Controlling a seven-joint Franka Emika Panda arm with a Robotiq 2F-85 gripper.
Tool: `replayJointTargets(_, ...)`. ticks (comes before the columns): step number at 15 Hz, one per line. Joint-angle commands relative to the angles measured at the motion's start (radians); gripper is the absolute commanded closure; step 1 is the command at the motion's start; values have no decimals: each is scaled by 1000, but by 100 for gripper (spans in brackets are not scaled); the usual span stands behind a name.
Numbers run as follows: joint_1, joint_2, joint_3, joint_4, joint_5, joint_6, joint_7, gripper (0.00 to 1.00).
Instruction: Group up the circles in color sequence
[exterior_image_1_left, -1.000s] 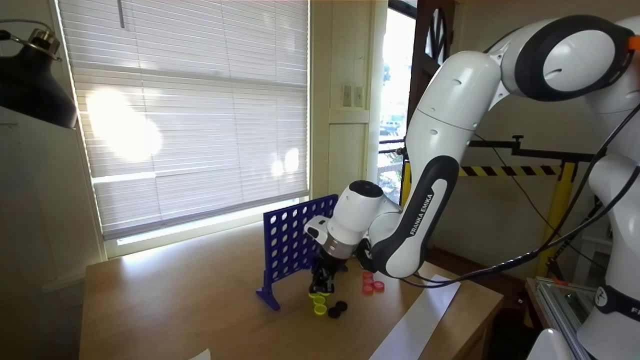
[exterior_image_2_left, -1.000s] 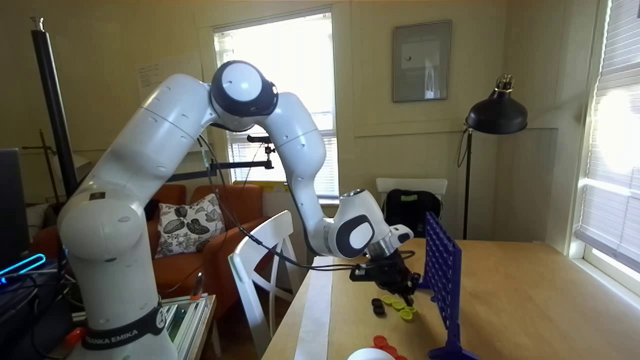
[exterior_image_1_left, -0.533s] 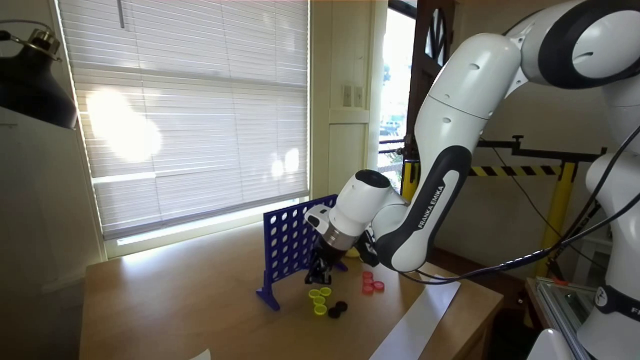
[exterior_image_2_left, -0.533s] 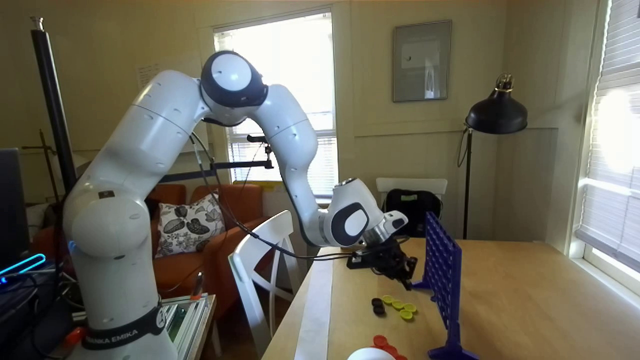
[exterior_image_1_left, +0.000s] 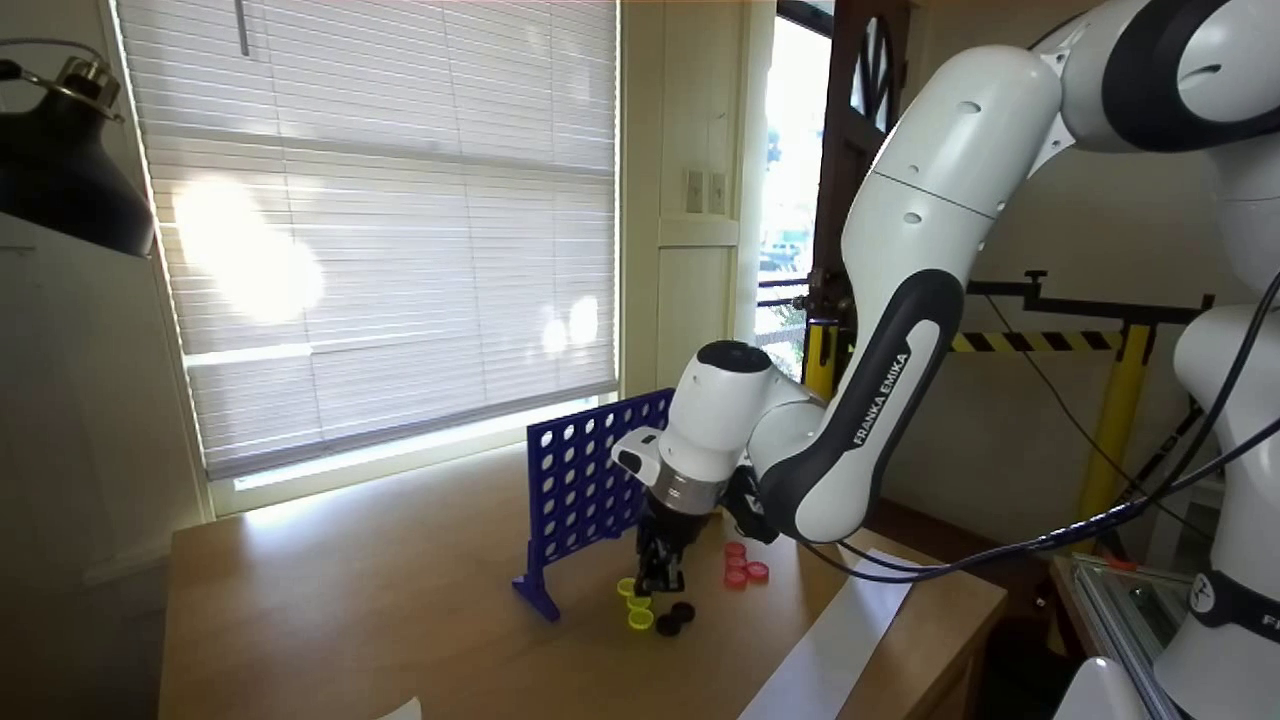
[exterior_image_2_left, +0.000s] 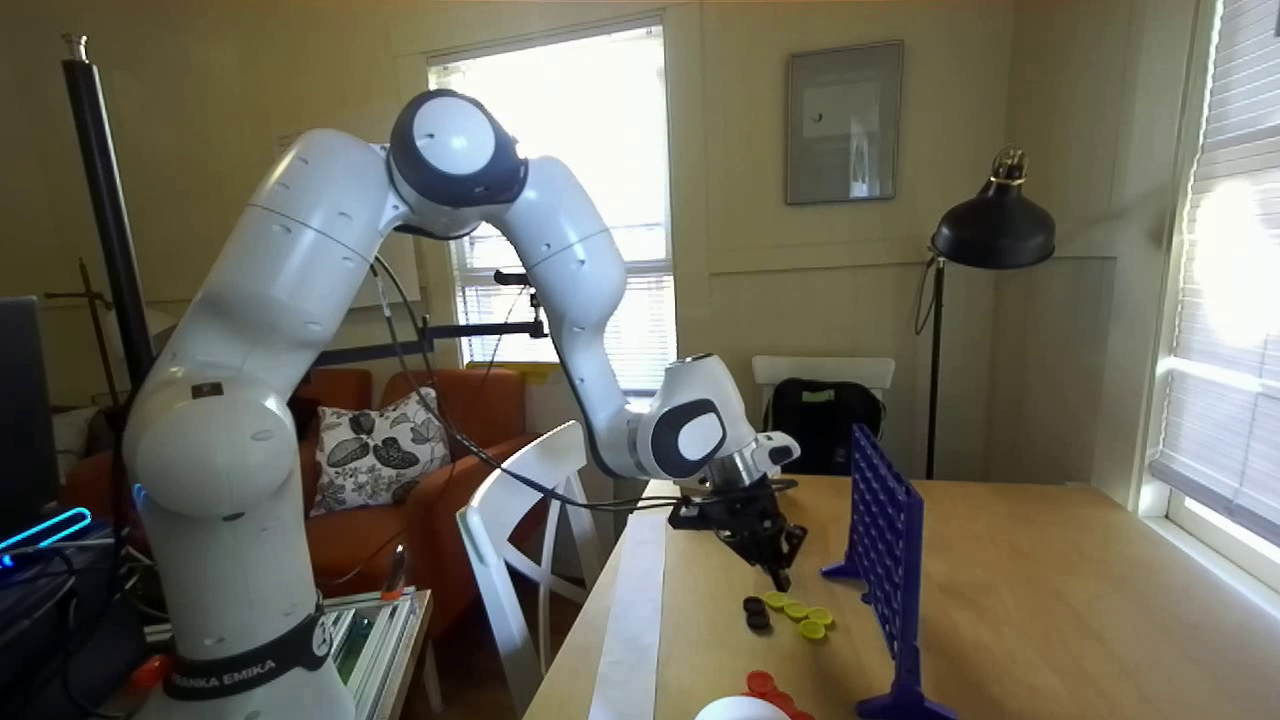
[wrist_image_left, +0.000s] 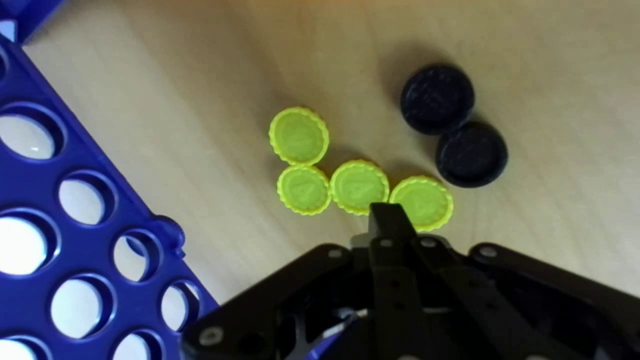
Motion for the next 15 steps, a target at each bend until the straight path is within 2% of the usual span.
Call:
replayJointTargets(1,-91,-53,98,-23,-36,-60,26,100)
replayJointTargets(6,-216,-46,222,-14,-23,-65,10,100)
replayJointTargets(9,-261,-38,259,-8,-21,-60,6,100)
replayJointTargets(15,-310,-23,300,2,-18,-49,-2,100)
